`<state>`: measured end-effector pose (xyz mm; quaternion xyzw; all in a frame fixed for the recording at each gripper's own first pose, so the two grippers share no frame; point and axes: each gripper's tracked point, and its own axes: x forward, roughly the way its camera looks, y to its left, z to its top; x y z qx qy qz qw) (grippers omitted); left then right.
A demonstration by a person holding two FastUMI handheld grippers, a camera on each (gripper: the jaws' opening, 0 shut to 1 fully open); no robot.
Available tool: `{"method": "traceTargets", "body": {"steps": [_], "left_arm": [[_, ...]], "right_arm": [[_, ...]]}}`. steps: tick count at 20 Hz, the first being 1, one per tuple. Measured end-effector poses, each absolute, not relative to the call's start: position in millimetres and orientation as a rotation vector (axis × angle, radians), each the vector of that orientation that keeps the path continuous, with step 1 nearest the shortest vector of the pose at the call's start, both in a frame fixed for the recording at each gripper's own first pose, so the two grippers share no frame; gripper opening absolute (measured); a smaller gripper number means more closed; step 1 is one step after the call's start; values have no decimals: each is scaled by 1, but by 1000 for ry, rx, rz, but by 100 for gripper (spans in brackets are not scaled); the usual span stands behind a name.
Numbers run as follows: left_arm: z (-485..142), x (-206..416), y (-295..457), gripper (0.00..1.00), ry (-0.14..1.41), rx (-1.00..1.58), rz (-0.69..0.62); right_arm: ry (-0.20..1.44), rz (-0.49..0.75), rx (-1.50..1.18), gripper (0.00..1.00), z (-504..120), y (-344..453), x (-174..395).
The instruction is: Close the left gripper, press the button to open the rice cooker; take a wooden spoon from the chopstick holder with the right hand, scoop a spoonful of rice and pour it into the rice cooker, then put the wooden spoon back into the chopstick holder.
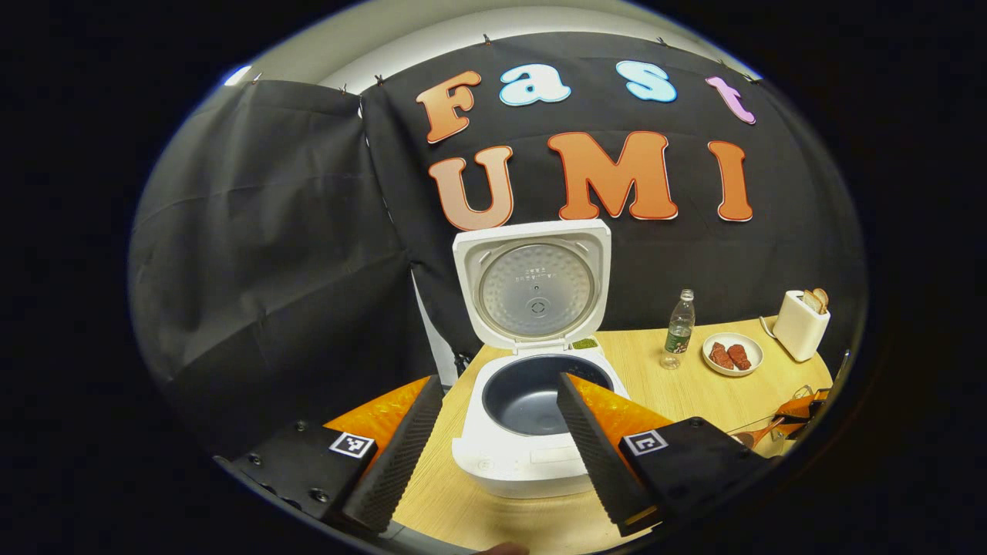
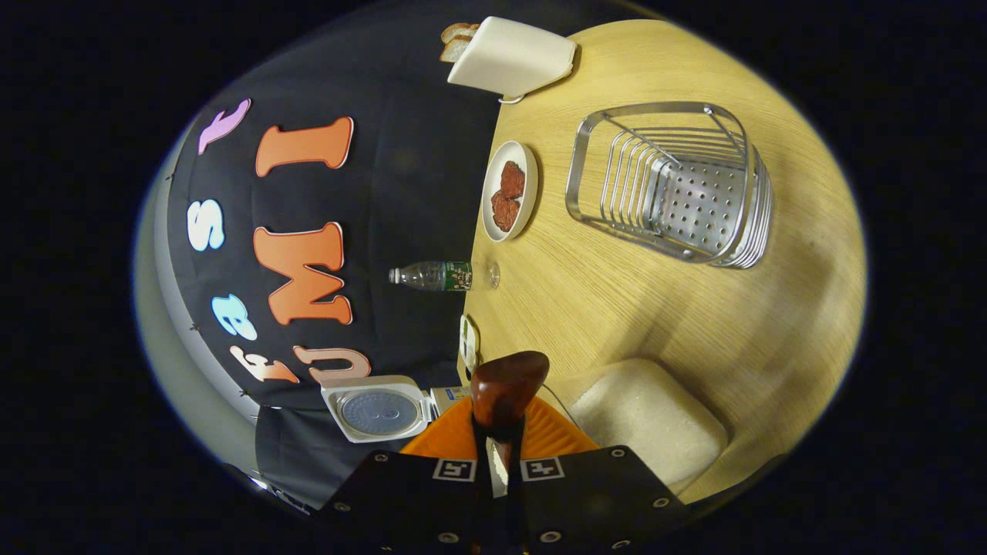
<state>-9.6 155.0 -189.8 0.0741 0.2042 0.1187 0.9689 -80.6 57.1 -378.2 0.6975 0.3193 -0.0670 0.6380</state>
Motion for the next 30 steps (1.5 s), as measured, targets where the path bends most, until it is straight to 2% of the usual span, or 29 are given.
{"method": "traceTargets", "body": {"steps": [1, 2, 3, 4, 7, 10, 11, 12, 13, 15, 17, 18, 20, 21, 24, 25, 26, 29, 30], "left_arm": [[-189, -9, 155, 96, 410, 149, 241], [-189, -7, 154, 100, 410, 147, 240], [-189, -7, 154, 97, 408, 146, 242], [-188, -7, 154, 100, 407, 144, 241], [-189, -7, 155, 100, 405, 138, 243], [-188, -7, 160, 100, 398, 133, 252], [-188, -7, 164, 97, 395, 128, 259], [-187, -8, 168, 100, 394, 120, 266], [-188, -10, 172, 97, 393, 112, 276], [-188, -13, 184, 100, 392, 99, 295], [-186, -18, 201, 97, 386, 95, 321], [-184, -21, 210, 100, 381, 91, 338], [-183, -27, 232, 97, 374, 83, 378], [-183, -31, 243, 100, 373, 78, 397], [-185, -44, 275, 100, 373, 69, 458], [-185, -49, 286, 97, 374, 68, 476], [-186, -52, 298, 100, 376, 68, 494], [-190, -61, 328, 97, 382, 52, 541], [-194, -64, 337, 100, 388, 45, 554]], "right_arm": [[717, -151, 1632, 7, -376, 53, -81], [701, -149, 1674, 7, -369, 48, -80], [679, -141, 1718, 7, -363, 46, -78], [666, -134, 1748, 7, -358, 45, -76], [626, -96, 1813, 7, -335, 47, -65], [606, -32, 1878, 7, -304, 64, -48], [595, -25, 1908, 7, -294, 69, -39], [594, 0, 1932, 7, -284, 78, -32], [595, 25, 1954, 6, -274, 87, -24], [613, 71, 1967, 7, -258, 108, -9], [643, 101, 1964, 7, -248, 131, 7], [664, 116, 1964, 7, -246, 144, 15], [704, 127, 1959, 7, -246, 172, 33], [726, 127, 1952, 7, -247, 186, 43], [781, 152, 1927, 7, -244, 229, 69], [797, 162, 1914, 6, -243, 243, 77], [808, 170, 1903, 7, -241, 255, 85], [808, 165, 1785, 7, -247, 284, 116], [802, 161, 1734, 7, -247, 290, 125]]}}
